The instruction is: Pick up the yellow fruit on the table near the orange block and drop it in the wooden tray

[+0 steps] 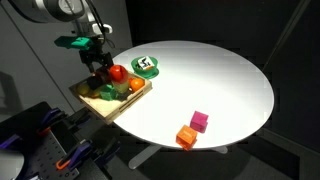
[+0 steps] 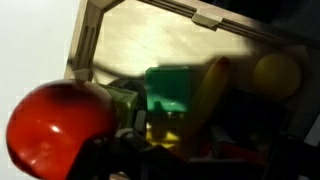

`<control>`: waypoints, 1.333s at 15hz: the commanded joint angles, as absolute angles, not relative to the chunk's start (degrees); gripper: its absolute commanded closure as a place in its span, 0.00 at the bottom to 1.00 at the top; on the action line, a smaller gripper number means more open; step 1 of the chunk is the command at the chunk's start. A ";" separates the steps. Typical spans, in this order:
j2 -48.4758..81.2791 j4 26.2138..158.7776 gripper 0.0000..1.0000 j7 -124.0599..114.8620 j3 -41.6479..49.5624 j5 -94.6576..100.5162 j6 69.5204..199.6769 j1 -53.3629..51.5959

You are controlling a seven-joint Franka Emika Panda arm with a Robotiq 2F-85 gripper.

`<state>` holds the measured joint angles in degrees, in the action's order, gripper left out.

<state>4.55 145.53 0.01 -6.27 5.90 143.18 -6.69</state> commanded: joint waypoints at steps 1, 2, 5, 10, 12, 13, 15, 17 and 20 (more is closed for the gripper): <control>2.25 145.03 0.00 0.69 -5.96 4.28 142.74 -6.15; 1.79 145.02 0.00 1.46 -5.88 3.48 143.03 -5.93; 0.39 145.06 0.00 3.08 -5.66 0.80 143.38 -5.51; -2.46 145.37 0.00 7.64 -5.31 -4.36 144.64 -5.53; -3.86 145.54 0.00 8.89 -5.11 -5.93 144.90 -5.63; -4.67 145.63 0.00 8.97 -4.94 -6.28 144.68 -5.61; -6.47 145.95 0.00 7.49 -4.50 -5.49 144.05 -5.41; -8.56 146.35 0.00 6.58 -3.86 -4.82 143.31 -5.12; -11.56 146.81 0.00 3.38 -3.14 -2.54 141.74 -4.06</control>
